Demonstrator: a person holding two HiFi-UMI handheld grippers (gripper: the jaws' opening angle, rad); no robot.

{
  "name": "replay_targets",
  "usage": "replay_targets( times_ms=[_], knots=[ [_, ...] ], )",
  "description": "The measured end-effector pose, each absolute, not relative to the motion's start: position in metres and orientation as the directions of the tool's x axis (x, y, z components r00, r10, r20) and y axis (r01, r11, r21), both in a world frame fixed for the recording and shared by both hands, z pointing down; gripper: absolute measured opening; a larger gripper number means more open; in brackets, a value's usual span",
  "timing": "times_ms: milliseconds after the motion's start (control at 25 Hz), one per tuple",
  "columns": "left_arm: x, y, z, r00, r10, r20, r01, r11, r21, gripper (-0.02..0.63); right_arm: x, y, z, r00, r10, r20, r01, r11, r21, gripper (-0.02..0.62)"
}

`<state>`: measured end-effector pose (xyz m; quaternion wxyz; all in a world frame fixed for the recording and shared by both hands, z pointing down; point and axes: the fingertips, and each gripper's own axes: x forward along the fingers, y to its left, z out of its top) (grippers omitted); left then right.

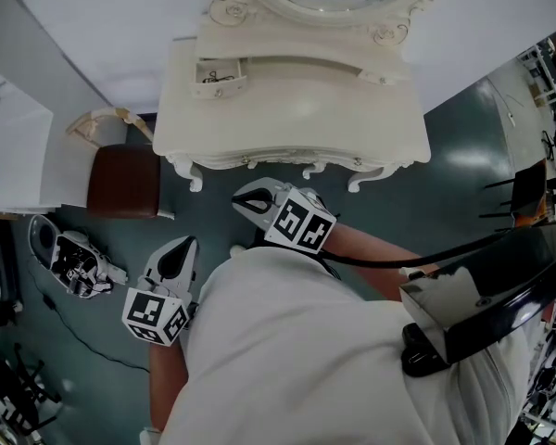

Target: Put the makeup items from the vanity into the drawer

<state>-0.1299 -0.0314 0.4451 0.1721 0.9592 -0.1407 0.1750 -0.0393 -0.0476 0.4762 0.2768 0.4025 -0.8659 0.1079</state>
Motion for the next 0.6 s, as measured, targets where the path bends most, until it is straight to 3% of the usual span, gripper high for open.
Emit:
replay_targets(
  times_ms=[600],
  knots=[
    [-0.115, -0.042, 0.448, 0.899, -0.189, 0.395, -0.317, -0.903, 0.289, 0.002, -0.027, -0.056, 0.478, -0.523, -0.636, 0.567, -0.756, 0.653, 0.034, 0.0]
  ],
)
